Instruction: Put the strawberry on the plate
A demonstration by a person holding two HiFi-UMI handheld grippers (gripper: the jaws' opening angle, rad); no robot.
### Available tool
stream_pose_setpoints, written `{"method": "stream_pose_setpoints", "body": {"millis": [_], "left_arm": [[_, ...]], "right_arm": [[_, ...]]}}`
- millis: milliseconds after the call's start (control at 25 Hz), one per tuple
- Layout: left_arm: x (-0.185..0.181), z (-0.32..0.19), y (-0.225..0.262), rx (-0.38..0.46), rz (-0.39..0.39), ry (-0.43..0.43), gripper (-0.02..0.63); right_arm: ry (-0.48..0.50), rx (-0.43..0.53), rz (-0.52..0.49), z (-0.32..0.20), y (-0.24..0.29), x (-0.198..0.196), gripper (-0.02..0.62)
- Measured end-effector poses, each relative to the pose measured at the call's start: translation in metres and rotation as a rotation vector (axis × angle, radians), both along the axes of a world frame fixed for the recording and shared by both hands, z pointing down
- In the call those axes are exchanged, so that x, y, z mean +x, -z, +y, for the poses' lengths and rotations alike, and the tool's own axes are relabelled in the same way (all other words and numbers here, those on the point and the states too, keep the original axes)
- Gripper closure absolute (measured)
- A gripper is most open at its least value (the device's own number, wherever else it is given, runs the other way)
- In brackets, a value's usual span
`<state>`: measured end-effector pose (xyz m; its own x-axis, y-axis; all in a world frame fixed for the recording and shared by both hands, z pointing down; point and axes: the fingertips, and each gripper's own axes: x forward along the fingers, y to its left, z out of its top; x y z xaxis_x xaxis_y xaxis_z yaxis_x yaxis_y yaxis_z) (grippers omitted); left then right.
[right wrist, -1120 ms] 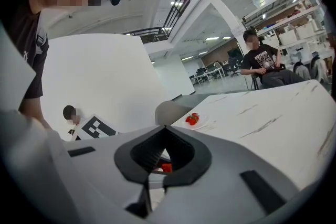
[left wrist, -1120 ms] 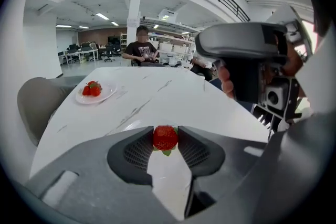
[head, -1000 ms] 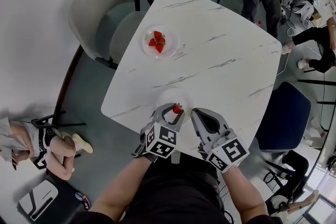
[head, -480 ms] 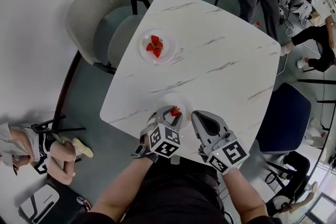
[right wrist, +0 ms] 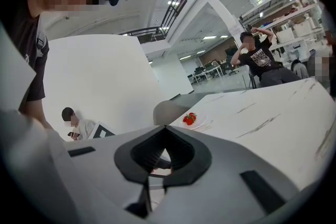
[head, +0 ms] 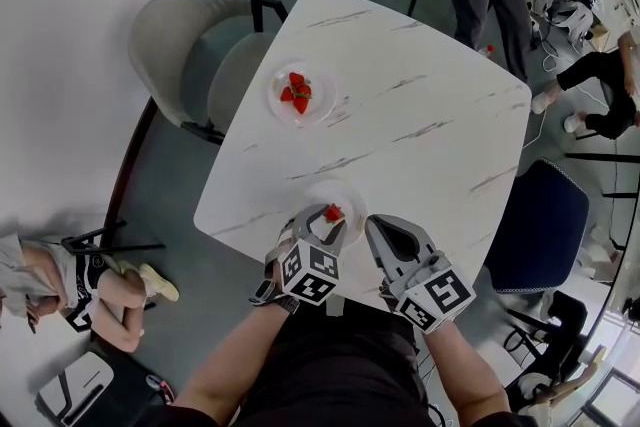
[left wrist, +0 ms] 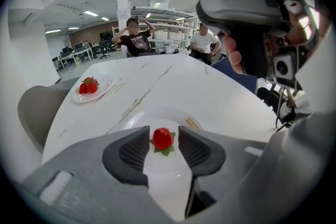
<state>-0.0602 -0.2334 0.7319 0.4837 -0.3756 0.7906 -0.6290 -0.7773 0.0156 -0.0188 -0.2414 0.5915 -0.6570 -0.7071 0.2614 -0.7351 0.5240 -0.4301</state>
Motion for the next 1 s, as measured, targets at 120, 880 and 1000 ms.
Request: {"method": "stream_pose_setpoints", "body": {"millis": [120, 880, 1000], "left_arm": [[-0.004, 0.001, 0.022, 0.011, 0.020, 0.021, 0.454], [-0.012, -0.005, 0.266, 0.276, 0.475, 0.203, 0.595], [-0.007, 0.000, 0.306, 0.323, 0.535, 0.200, 0.595]], "right_arm": [[0.016, -0.005, 0.001, 0.001, 0.011, -0.005, 0.592], [0.058, 0.122, 0.047, 0.014, 0.150, -0.022, 0.593], [0.065, 0.156, 0.037, 0.017, 0.172, -0.021, 0.593]]}}
